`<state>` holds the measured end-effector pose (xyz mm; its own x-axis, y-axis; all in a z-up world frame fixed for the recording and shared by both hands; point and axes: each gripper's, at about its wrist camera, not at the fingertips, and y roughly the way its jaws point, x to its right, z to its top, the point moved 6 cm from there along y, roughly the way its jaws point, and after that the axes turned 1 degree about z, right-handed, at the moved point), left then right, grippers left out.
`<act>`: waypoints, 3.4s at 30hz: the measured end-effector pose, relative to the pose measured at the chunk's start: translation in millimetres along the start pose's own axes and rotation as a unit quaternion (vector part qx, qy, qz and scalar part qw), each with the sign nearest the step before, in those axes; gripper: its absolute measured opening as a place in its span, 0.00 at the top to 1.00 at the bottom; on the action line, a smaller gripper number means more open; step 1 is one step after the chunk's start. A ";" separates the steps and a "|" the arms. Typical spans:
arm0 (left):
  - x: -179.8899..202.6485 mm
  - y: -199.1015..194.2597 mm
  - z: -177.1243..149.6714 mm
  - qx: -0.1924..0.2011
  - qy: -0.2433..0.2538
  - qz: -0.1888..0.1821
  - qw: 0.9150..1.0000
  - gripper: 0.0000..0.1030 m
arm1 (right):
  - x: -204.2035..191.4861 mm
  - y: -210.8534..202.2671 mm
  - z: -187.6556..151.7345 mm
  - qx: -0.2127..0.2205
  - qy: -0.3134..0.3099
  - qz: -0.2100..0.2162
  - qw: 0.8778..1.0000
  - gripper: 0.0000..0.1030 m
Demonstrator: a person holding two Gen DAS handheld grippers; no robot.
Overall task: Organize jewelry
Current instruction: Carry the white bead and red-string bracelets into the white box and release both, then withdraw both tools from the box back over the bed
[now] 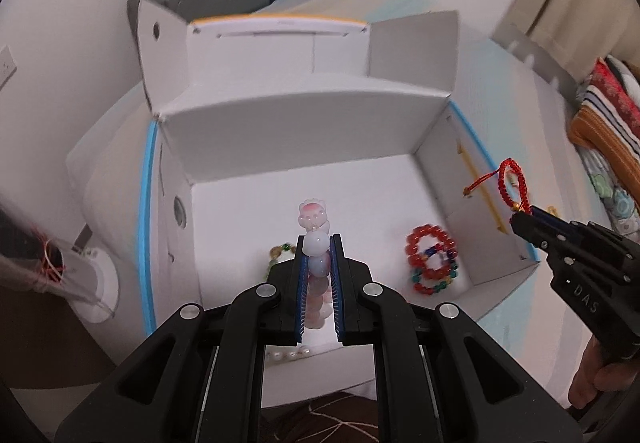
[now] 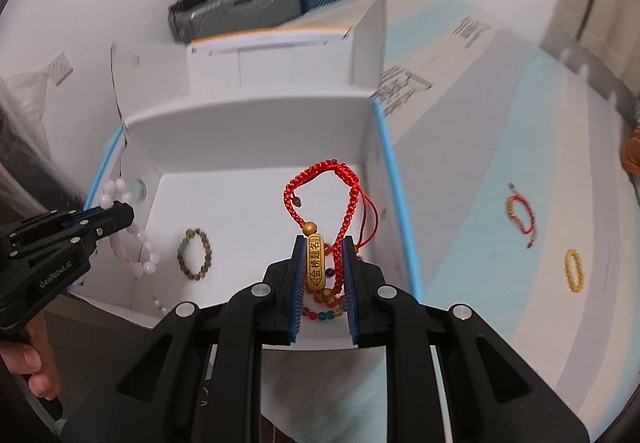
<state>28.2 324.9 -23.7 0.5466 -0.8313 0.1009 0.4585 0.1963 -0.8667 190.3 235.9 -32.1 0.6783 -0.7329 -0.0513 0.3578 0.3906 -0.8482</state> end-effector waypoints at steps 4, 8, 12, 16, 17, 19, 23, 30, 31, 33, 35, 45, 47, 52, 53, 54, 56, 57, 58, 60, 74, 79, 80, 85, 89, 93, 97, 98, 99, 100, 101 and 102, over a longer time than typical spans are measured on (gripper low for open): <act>-11.5 13.6 -4.2 -0.021 -0.009 0.013 1.000 0.91 | -5.6 18.7 -4.9 -0.032 -0.006 -0.002 0.999 0.84; -17.6 22.6 -8.5 -0.037 -0.015 0.024 0.999 0.91 | -8.7 32.3 -9.5 -0.057 -0.007 -0.003 0.998 0.84; -20.4 25.5 -10.2 -0.040 -0.018 0.025 0.999 0.91 | -11.2 38.6 -12.6 -0.068 -0.009 -0.003 0.998 0.82; -24.2 21.9 -6.7 -0.033 -0.019 0.039 0.998 0.88 | -13.5 39.4 -11.7 -0.068 -0.005 -0.003 0.998 0.77; -25.1 20.9 -5.6 -0.033 -0.021 0.040 0.998 0.86 | -13.9 39.3 -12.1 -0.067 -0.004 -0.002 0.998 0.74; -26.3 17.8 -3.3 -0.029 -0.024 0.043 0.998 0.78 | -13.5 38.1 -11.6 -0.066 -0.001 0.000 0.998 0.68; -27.8 9.5 0.8 -0.012 -0.021 0.057 0.998 0.58 | -11.7 33.9 -11.5 -0.057 0.009 0.005 0.998 0.53; -23.6 -1.4 3.5 0.009 -0.017 0.063 0.998 0.37 | -6.7 14.6 -3.7 -0.021 0.020 0.003 1.000 0.23; -22.9 -1.9 3.8 0.011 -0.017 0.063 0.998 0.33 | -5.6 11.2 -2.8 -0.015 0.021 0.001 1.000 0.20; -19.2 -3.7 3.4 0.014 -0.014 0.060 0.998 0.30 | -2.4 3.2 -2.2 0.001 0.026 0.000 1.000 0.14; -13.8 -5.1 3.1 0.016 -0.012 0.058 0.998 0.25 | 2.6 -3.1 -3.5 0.009 0.036 0.003 0.999 0.12; 31.7 -17.0 1.3 0.038 0.012 0.030 0.999 0.06 | 40.5 -30.3 -22.5 0.026 0.059 -0.017 0.998 0.08; 44.7 -16.9 1.0 0.037 0.017 0.023 0.999 0.06 | 52.4 -36.6 -27.9 0.028 0.064 -0.024 0.997 0.08; 78.7 -16.9 -1.5 0.037 0.034 0.003 0.999 0.06 | 85.8 -53.1 -40.9 0.037 0.087 -0.048 0.994 0.07; 84.0 -17.2 -2.0 0.037 0.037 -0.001 0.999 0.06 | 90.5 -55.3 -43.1 0.038 0.090 -0.051 0.994 0.07; 92.8 -17.4 -2.4 0.038 0.043 -0.006 0.998 0.06 | 98.8 -60.0 -46.8 0.041 0.095 -0.057 0.993 0.07; 104.9 -17.8 -3.8 0.037 0.052 -0.012 0.998 0.06 | 110.6 -67.1 -51.8 0.045 0.104 -0.064 0.991 0.07; 111.6 -18.0 -4.6 0.036 0.056 -0.017 0.998 0.06 | 119.4 -72.7 -56.0 0.049 0.111 -0.068 0.990 0.07; 119.8 -18.6 -5.6 0.036 0.061 -0.023 0.997 0.06 | 125.1 -76.3 -58.9 0.051 0.115 -0.071 0.989 0.07; 133.7 -19.8 -6.7 0.038 0.071 -0.029 0.996 0.06 | 138.1 -83.5 -65.5 0.055 0.124 -0.078 0.988 0.07; 246.0 -15.9 -10.6 0.051 0.133 -0.086 0.986 0.06 | 233.8 -123.1 -109.5 0.073 0.179 -0.130 0.972 0.07; 273.9 -6.5 -8.4 0.055 0.143 -0.099 0.983 0.06 | 273.2 -129.9 -124.4 0.074 0.201 -0.149 0.965 0.07; 278.6 -4.0 -8.8 0.057 0.145 -0.101 0.983 0.06 | 278.7 -130.0 -126.9 0.074 0.205 -0.152 0.964 0.07; 302.5 12.4 -11.4 0.059 0.157 -0.104 0.980 0.06 | 311.0 -124.5 -143.1 0.072 0.217 -0.167 0.959 0.07; 323.1 30.7 -9.3 0.058 0.166 -0.111 0.978 0.06 | 336.9 -110.3 -150.8 0.067 0.227 -0.172 0.956 0.07; 345.5 57.7 -2.1 0.057 0.178 -0.111 0.976 0.06 | 359.7 -89.6 -154.3 0.058 0.230 -0.172 0.956 0.07; 368.5 96.3 8.9 0.052 0.186 -0.113 0.975 0.06 | 383.4 -61.7 -152.3 0.045 0.230 -0.170 0.957 0.07; 373.0 103.3 11.1 0.051 0.186 -0.115 0.974 0.06 | 387.1 -56.7 -152.3 0.043 0.229 -0.170 0.958 0.07; 375.7 110.0 12.8 0.050 0.186 -0.115 0.975 0.06 | 393.2 -48.4 -150.4 0.040 0.228 -0.170 0.958 0.07; 378.9 120.4 16.2 0.050 0.189 -0.111 0.974 0.06 | 397.0 -42.1 -149.6 0.038 0.227 -0.171 0.958 0.07; 381.8 128.6 18.8 0.051 0.191 -0.107 0.974 0.06 | 403.9 -32.3 -147.8 0.034 0.226 -0.170 0.958 0.07; 384.9 139.8 22.8 0.050 0.189 -0.103 0.975 0.06 | 408.4 -25.5 -147.0 0.032 0.227 -0.170 0.958 0.07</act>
<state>318.6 44.2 -94.9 0.1457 -0.9873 0.0641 0.6086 0.0383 -0.7926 363.9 -155.2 -109.0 0.1718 -0.9850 -0.0147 0.5563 0.1093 -0.8237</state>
